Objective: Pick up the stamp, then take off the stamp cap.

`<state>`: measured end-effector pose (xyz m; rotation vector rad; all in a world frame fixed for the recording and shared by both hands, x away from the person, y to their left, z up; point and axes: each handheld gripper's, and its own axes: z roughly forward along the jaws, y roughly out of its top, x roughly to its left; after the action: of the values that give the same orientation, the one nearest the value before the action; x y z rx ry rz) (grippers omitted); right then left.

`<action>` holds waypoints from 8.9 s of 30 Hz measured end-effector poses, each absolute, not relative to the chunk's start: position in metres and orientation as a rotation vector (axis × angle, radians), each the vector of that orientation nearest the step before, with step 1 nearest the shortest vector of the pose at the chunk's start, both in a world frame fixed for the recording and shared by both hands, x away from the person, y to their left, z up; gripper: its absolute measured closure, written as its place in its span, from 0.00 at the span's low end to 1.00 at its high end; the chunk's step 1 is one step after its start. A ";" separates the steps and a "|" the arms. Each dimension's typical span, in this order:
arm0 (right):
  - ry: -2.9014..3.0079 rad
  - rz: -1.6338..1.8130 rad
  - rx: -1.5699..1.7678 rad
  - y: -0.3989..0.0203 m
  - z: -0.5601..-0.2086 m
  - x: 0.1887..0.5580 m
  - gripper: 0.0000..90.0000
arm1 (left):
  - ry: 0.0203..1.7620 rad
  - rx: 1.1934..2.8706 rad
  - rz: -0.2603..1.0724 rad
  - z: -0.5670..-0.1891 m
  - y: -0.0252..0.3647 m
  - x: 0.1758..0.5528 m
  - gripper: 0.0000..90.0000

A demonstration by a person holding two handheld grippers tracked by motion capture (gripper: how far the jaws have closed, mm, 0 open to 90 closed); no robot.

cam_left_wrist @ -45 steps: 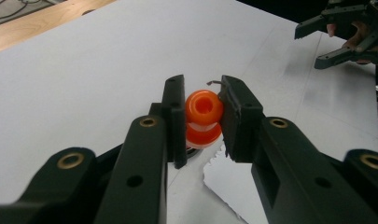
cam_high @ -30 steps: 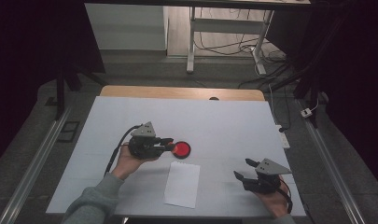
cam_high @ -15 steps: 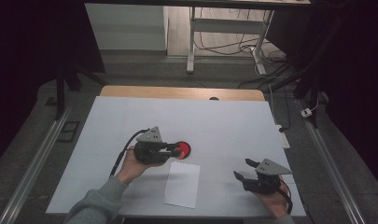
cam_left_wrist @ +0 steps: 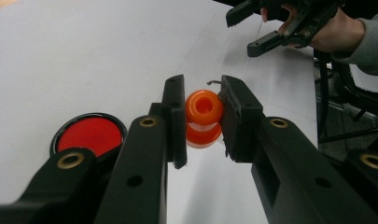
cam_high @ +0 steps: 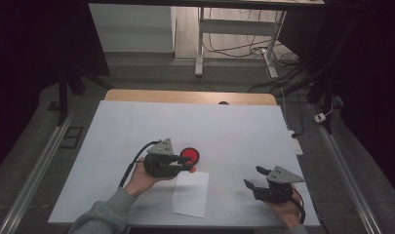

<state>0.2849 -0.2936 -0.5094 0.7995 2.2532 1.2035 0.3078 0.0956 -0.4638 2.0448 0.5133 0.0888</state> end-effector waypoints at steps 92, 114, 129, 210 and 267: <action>2.353 1.315 0.618 -0.213 -0.495 0.288 0.36 | 0.530 2.048 0.106 -0.467 0.092 0.308 0.80; 2.415 1.338 0.562 -0.184 -0.504 0.292 0.37 | 0.544 2.061 0.101 -0.471 0.091 0.310 0.80; 2.442 1.341 0.519 -0.164 -0.506 0.293 0.37 | 0.543 2.064 0.096 -0.472 0.089 0.310 0.80; 2.429 1.338 0.542 -0.128 -0.506 0.298 0.71 | 0.543 2.064 0.099 -0.475 0.087 0.311 0.80; 2.406 1.320 0.570 -0.136 -0.509 0.299 0.71 | 0.571 2.022 0.118 -0.472 0.094 0.311 0.80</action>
<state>0.2989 -0.1364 -0.5092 0.5698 2.4064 1.3200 0.3112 0.0941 -0.4725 2.0216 0.5710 0.1179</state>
